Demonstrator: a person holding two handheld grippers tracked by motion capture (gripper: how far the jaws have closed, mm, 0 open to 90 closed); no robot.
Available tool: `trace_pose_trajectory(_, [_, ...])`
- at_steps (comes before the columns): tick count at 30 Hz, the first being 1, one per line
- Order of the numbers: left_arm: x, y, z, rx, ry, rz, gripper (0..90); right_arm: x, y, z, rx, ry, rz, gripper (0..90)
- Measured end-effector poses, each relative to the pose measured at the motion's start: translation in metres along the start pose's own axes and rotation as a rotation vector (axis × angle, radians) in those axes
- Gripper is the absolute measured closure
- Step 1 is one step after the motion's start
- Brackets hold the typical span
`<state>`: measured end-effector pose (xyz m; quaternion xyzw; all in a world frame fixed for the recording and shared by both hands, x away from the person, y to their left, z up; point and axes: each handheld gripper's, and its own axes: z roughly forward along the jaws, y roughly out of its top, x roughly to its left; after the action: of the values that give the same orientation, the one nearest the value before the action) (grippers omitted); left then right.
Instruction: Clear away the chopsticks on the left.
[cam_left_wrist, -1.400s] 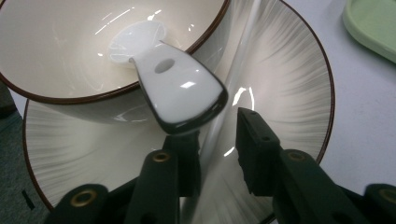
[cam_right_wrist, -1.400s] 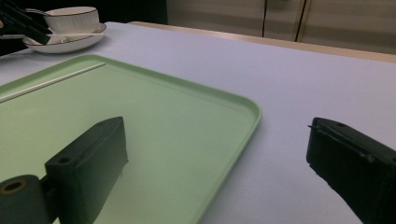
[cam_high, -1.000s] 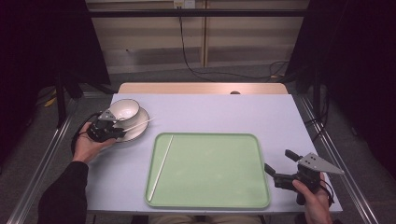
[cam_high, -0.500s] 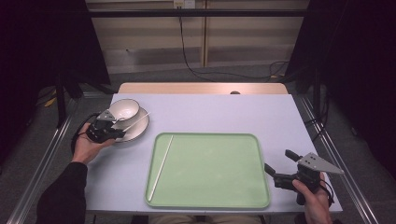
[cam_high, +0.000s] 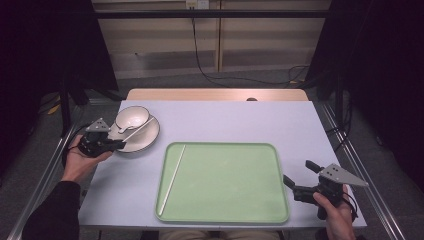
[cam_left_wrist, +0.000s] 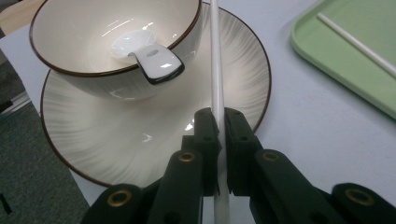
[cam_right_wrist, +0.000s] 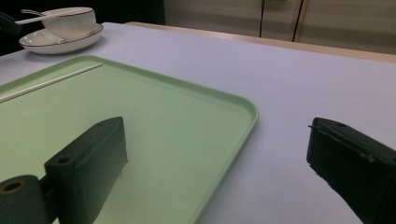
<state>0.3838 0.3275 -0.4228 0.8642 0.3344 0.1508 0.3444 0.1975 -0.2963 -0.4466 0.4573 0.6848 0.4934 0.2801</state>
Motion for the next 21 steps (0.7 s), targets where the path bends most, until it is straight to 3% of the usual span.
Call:
trace_pose_trajectory(4, [-0.009,-0.003,-0.009,-0.035,-0.004,-0.03,85.3,0.0,0.0,0.0,0.001,0.0,0.0,5.0])
trace_pose_trajectory(5, [-0.014,-0.005,-0.01,-0.05,-0.001,-0.056,85.3,0.0,0.0,0.0,0.001,0.0,0.0,5.0])
trace_pose_trajectory(16, [-0.044,-0.006,-0.015,-0.053,-0.015,-0.061,85.3,0.0,0.0,0.0,-0.003,0.001,0.002,5.0])
trace_pose_trajectory(21, [-0.062,-0.011,-0.022,-0.08,-0.008,-0.074,85.2,0.0,0.0,-0.001,-0.004,0.004,0.0,5.0])
